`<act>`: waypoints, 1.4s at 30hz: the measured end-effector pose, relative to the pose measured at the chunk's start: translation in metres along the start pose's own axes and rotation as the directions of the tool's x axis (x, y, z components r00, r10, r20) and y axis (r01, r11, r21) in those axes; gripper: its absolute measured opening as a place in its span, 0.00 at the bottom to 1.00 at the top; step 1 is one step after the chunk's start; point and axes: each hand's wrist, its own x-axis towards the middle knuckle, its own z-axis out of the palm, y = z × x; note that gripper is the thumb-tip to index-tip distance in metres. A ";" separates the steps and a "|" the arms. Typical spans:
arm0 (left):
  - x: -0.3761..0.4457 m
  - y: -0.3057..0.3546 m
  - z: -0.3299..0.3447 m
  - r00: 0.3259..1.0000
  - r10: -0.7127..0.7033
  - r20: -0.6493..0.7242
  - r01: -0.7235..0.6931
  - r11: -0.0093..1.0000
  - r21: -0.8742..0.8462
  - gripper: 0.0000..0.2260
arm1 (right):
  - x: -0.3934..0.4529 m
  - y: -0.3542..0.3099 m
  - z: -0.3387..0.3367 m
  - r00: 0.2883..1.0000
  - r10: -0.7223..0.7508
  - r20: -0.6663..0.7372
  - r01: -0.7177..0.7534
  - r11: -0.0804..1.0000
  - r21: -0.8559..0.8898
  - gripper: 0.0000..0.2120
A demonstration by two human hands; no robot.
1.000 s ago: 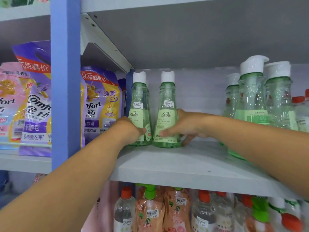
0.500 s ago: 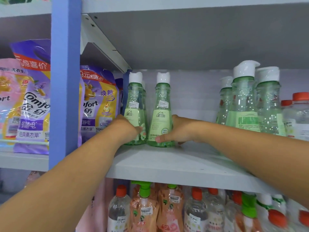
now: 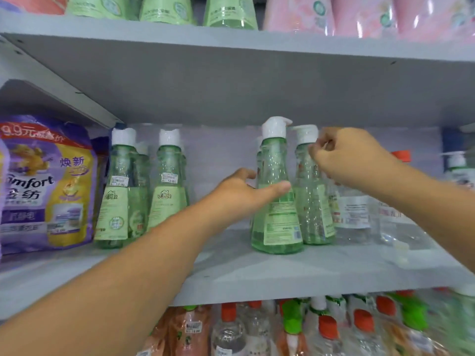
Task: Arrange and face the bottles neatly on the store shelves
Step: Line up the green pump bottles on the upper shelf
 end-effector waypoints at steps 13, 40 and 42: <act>-0.059 -0.024 -0.070 0.993 -0.016 -0.115 0.022 0.999 0.046 0.14 | 0.005 0.014 0.027 0.935 0.119 0.334 -0.185 0.968 0.172 0.16; -0.082 -0.098 -0.125 0.847 -0.036 -0.530 0.127 0.982 0.137 0.14 | 0.055 -0.023 0.106 0.885 0.111 0.451 -0.103 0.994 -0.042 0.26; -0.083 -0.099 -0.125 0.849 -0.051 -0.526 0.138 0.982 0.127 0.15 | 0.061 -0.028 0.119 0.894 0.126 0.430 -0.128 0.992 -0.024 0.25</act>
